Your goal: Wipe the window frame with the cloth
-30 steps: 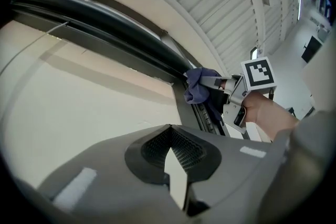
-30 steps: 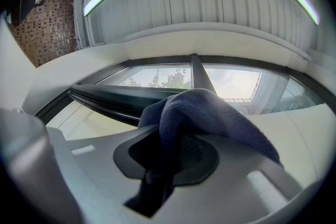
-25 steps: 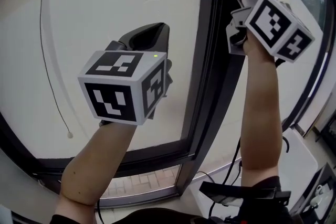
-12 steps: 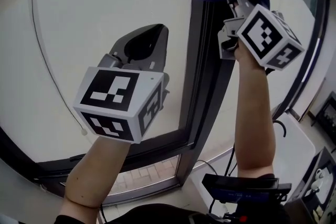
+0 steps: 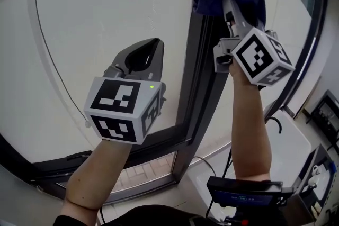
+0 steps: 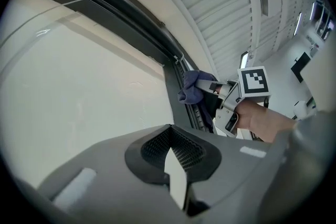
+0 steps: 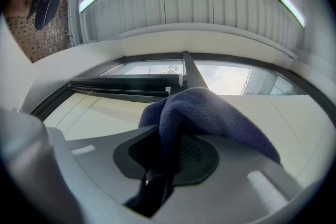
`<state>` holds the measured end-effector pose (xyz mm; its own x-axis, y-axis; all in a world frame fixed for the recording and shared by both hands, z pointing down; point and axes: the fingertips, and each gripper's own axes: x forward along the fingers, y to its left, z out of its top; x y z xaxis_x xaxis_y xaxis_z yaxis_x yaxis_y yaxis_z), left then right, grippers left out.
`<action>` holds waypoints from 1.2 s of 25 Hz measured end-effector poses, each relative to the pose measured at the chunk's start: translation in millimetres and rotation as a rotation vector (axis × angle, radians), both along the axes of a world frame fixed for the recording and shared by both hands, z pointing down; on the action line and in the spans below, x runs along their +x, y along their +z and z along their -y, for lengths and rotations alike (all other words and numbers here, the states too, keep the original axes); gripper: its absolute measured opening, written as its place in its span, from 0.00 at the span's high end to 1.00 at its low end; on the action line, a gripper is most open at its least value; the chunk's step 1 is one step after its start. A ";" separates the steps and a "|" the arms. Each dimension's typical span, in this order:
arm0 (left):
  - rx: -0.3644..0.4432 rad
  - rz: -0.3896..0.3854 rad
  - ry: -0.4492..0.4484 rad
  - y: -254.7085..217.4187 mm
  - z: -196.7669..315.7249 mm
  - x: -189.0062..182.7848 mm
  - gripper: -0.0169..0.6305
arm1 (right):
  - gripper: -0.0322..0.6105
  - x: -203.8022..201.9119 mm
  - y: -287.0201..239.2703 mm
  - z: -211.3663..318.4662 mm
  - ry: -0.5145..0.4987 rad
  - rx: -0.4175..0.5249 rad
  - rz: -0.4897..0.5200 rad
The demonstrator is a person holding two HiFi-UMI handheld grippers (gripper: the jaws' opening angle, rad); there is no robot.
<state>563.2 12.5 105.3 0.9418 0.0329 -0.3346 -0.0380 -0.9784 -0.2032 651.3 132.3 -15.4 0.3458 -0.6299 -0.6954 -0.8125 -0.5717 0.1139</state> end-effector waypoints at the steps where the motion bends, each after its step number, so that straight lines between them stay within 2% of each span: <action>1: -0.003 0.007 0.004 3.7 0.4 0.9 0.98 | 0.84 -0.1 4.5 -0.1 0.004 0.001 -0.003; 13: -0.017 0.036 0.060 37.6 -9.9 2.1 0.98 | 0.84 5.0 60.2 0.0 0.033 -0.029 0.048; 17: -0.036 0.046 0.058 56.8 -5.8 -1.1 0.98 | 0.84 7.3 80.1 -2.2 0.011 -0.019 0.081; 22: -0.010 0.068 0.039 74.8 -8.2 -2.3 0.98 | 0.84 7.8 101.9 -1.8 0.001 -0.024 0.116; 30: -0.062 0.100 0.050 102.2 -2.7 -2.0 0.98 | 0.84 9.6 137.1 -0.4 0.025 -0.041 0.160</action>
<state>561.3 15.2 207.5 0.9682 0.0629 -0.2420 0.0286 -0.9893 -0.1429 660.9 132.7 121.7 0.4659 -0.6466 -0.6040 -0.8076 -0.5896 0.0082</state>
